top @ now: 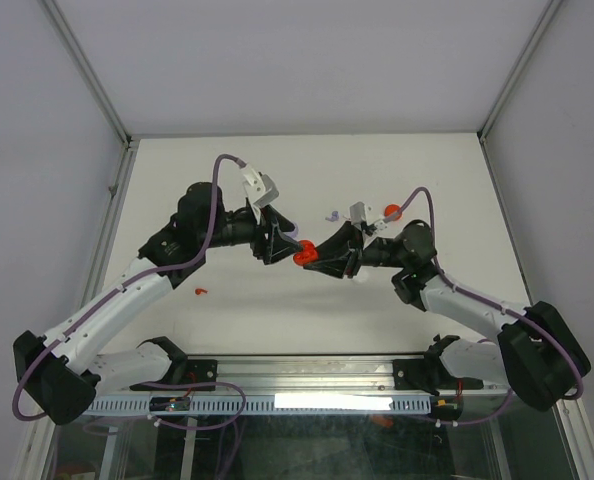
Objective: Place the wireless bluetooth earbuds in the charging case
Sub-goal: Open the charging case, then pick up the earbud from the center of the board.
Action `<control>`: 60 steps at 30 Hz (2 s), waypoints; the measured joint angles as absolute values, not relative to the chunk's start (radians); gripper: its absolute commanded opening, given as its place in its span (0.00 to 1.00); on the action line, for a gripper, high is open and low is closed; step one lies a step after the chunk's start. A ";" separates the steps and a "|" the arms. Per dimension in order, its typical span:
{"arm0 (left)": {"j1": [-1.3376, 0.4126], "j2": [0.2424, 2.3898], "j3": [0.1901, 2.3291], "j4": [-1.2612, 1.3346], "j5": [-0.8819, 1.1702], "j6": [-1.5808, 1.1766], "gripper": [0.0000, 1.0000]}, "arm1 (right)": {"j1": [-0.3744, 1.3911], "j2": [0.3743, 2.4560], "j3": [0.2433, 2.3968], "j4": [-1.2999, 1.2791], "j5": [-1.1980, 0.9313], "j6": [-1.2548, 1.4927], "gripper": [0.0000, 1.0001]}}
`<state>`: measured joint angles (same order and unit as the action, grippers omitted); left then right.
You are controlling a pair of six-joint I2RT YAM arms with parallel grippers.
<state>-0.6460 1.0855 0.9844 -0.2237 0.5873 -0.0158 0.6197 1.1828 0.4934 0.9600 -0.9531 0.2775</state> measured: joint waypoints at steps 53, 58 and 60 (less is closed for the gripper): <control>-0.343 1.279 0.713 -0.855 -0.438 -1.056 0.66 | 0.653 1.043 0.358 0.691 -0.580 0.062 0.00; -0.299 1.303 0.700 -0.814 -0.418 -1.049 0.58 | 0.659 1.043 0.358 0.672 -0.579 0.053 0.00; -0.292 1.313 0.697 -0.803 -0.413 -1.046 0.56 | 0.660 1.043 0.359 0.667 -0.579 0.051 0.00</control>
